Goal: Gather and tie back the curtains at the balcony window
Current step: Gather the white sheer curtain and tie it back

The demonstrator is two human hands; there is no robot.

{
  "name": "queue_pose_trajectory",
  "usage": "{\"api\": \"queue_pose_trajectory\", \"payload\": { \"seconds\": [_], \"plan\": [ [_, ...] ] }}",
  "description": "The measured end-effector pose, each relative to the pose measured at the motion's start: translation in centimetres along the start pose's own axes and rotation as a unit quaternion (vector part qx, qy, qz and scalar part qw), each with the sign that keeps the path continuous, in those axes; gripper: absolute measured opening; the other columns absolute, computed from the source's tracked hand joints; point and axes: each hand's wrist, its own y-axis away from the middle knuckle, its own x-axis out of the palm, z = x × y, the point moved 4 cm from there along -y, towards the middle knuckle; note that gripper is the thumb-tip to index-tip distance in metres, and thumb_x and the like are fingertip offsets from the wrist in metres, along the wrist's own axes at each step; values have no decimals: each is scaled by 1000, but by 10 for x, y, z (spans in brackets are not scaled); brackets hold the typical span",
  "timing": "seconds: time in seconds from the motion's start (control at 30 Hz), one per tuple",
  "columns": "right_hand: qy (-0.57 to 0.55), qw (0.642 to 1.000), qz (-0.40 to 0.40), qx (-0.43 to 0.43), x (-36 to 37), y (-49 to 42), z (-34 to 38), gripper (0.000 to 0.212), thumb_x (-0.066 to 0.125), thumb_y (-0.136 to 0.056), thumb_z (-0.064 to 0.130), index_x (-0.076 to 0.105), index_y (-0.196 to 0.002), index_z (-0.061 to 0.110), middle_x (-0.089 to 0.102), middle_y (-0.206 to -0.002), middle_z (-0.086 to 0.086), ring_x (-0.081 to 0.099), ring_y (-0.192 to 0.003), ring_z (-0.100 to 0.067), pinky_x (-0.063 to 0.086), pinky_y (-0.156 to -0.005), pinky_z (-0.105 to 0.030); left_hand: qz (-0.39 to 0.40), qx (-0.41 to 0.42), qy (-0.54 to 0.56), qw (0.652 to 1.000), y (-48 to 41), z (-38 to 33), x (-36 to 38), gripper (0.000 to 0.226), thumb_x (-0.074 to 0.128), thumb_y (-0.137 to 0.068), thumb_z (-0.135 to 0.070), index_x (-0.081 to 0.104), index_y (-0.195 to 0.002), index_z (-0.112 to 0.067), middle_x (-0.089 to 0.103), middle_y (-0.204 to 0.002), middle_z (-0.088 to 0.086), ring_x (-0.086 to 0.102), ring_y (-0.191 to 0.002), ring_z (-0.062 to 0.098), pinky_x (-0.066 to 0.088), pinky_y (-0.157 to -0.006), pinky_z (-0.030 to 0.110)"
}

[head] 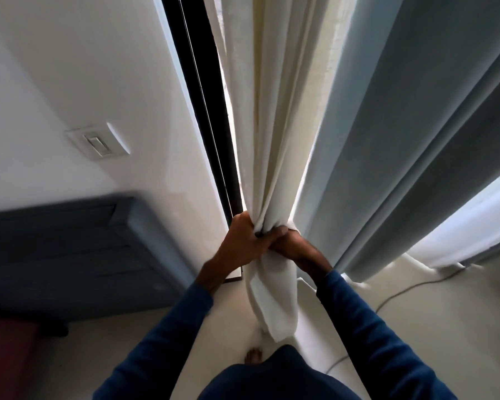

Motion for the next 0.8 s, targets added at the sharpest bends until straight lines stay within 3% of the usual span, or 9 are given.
{"api": "queue_pose_trajectory", "payload": {
  "seconds": [0.07, 0.17, 0.3, 0.37, 0.43, 0.5, 0.6, 0.7, 0.8],
  "plan": [
    [24, 1000, 5, -8, 0, 4, 4, 23, 81, -80, 27, 76, -102, 24, 76, -106, 1, 71, -106, -23, 52, -106, -49, -57, -10, 3, 998, -3, 5, 2, 40, 85, -79, -28, 72, -106, -2, 68, -88, -4, 62, -76, 0, 48, -64, 7],
    [-141, 989, 40, -23, -11, 9, 7, 48, 74, -87, 0, 63, -133, 8, 71, -126, -15, 68, -115, -29, 56, -99, -40, -61, 2, 12, 998, -7, 9, -4, 32, 77, -87, -26, 72, -110, -3, 71, -95, -3, 68, -86, 9, 45, -68, 1],
    [-313, 949, -21, -1, -25, 17, 5, 36, 65, -94, 19, 68, -129, 9, 69, -127, -12, 66, -116, -20, 54, -92, -29, -57, 3, -3, 998, -12, 7, -10, 33, 74, -90, -24, 71, -111, 0, 68, -95, 0, 60, -80, -1, 41, -64, -3],
    [-373, 925, -66, 0, -31, 19, 5, 26, 60, -98, 29, 72, -118, 16, 68, -124, -7, 66, -113, -18, 51, -95, -33, -39, -5, -26, 999, -16, 9, -8, 37, 72, -91, -29, 70, -113, 1, 71, -96, 5, 65, -83, 9, 47, -67, 4],
    [-411, 905, -104, -11, -39, 24, 10, 17, 58, -100, 30, 73, -97, 21, 70, -109, -2, 68, -100, -16, 54, -87, -32, -32, -21, -23, 999, -22, 15, -9, 38, 69, -93, -32, 69, -116, -1, 73, -101, 10, 71, -91, 21, 53, -75, 18],
    [-414, 903, -114, -27, -43, 31, 17, 24, 56, -102, 31, 70, -84, 23, 69, -91, 2, 67, -88, -12, 54, -76, -28, -35, -42, -37, 998, -28, 17, -12, 40, 64, -96, -36, 67, -119, -3, 73, -106, 12, 70, -99, 28, 53, -79, 25],
    [-333, 935, -118, -36, -36, 41, 20, 33, 55, -101, 36, 68, -77, 19, 67, -80, -2, 65, -81, -14, 51, -70, -28, -20, -103, -111, 988, -38, 15, -14, 57, 52, -99, -50, 52, -136, -7, 67, -122, 13, 64, -112, 33, 49, -91, 36],
    [-266, 958, -96, -36, -16, 47, 10, 29, 61, -98, 34, 71, -89, 9, 70, -89, -14, 70, -91, -23, 55, -72, -34, -13, -118, -254, 960, -44, 11, -12, 65, 40, -99, -60, 54, -135, -8, 62, -125, 18, 58, -117, 38, 46, -99, 44],
    [-210, 976, -41, -38, 9, 53, 7, 17, 61, -99, 16, 74, -99, 5, 75, -103, -19, 72, -105, -32, 58, -86, -44, -5, -107, -378, 920, -44, 1, -10, 70, 29, -100, -65, 63, -125, -9, 66, -119, 20, 60, -115, 39, 45, -99, 43]
  ]
}}
